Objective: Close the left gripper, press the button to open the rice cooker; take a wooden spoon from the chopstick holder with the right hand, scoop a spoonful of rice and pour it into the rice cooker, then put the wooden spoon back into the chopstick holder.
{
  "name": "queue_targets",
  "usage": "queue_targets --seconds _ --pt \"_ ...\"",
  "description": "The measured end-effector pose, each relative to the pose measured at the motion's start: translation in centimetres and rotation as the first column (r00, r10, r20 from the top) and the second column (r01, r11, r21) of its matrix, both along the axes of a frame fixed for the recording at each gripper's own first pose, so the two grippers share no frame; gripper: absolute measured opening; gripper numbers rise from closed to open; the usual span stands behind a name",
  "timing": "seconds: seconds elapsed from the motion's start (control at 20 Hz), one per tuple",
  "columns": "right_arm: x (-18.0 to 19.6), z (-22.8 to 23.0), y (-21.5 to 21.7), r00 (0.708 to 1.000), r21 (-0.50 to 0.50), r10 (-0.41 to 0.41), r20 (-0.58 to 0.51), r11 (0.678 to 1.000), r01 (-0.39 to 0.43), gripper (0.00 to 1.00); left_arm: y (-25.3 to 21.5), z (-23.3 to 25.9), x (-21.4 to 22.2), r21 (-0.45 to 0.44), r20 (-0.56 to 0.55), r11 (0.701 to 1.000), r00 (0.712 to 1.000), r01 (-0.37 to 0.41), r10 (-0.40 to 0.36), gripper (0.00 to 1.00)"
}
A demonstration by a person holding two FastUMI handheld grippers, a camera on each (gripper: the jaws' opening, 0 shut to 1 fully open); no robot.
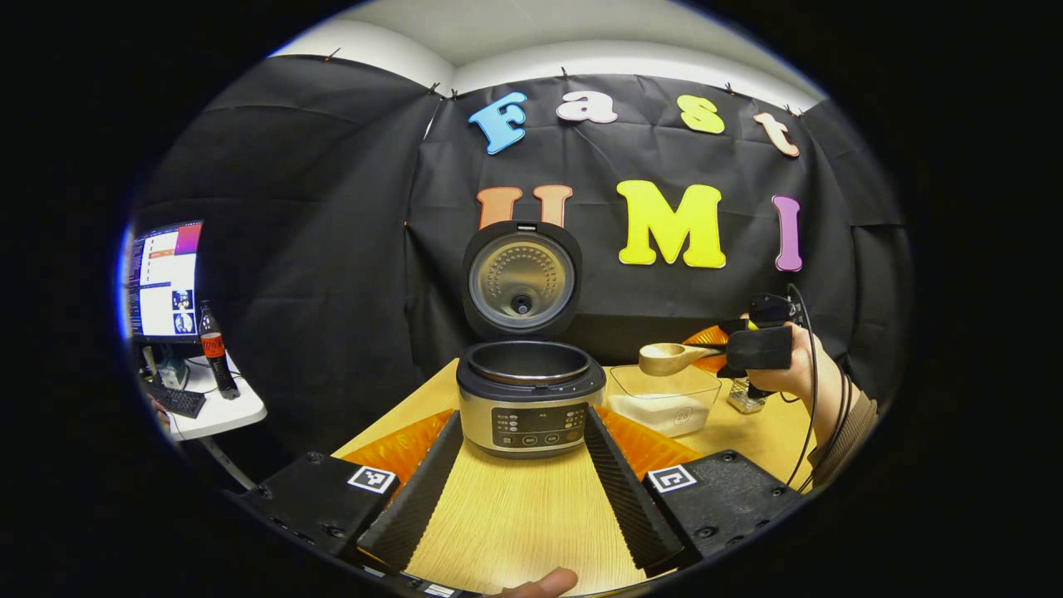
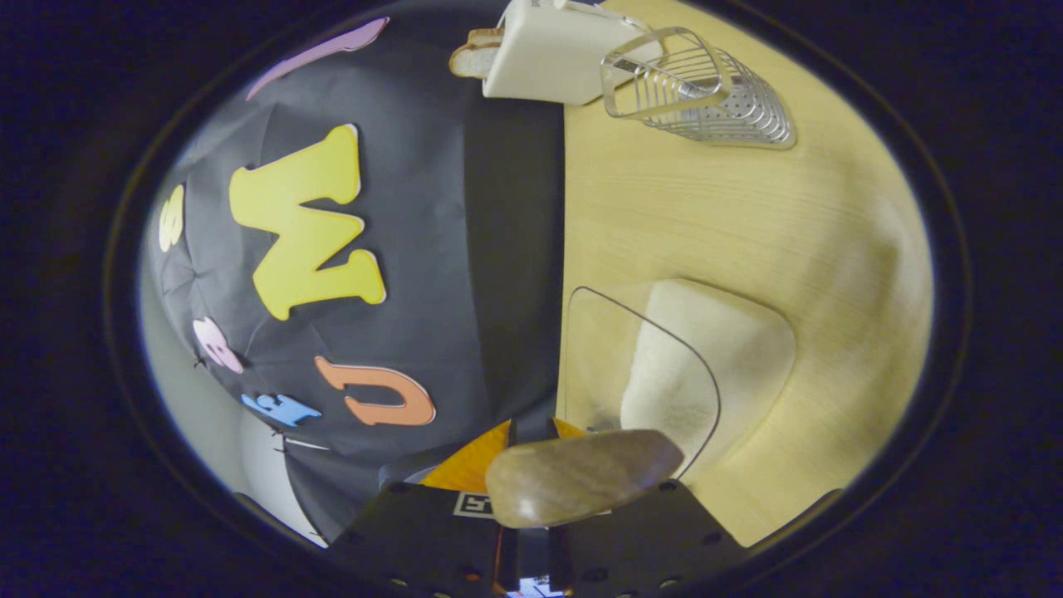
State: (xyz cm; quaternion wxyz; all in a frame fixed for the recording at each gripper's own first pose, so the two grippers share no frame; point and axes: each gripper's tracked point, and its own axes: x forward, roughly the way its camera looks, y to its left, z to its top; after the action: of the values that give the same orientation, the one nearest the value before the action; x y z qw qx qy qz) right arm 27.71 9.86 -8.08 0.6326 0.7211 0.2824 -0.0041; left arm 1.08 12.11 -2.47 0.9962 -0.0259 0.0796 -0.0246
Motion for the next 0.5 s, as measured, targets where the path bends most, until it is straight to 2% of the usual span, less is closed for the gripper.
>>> queue_targets --seconds 0.5 --pt "0.2 5.9 5.6 0.995 -0.086 0.085 0.059 0.993 -0.079 0.14 0.7 0.1 -0.3 0.025 -0.006 1.0 1.0 -0.013 0.013 0.94"
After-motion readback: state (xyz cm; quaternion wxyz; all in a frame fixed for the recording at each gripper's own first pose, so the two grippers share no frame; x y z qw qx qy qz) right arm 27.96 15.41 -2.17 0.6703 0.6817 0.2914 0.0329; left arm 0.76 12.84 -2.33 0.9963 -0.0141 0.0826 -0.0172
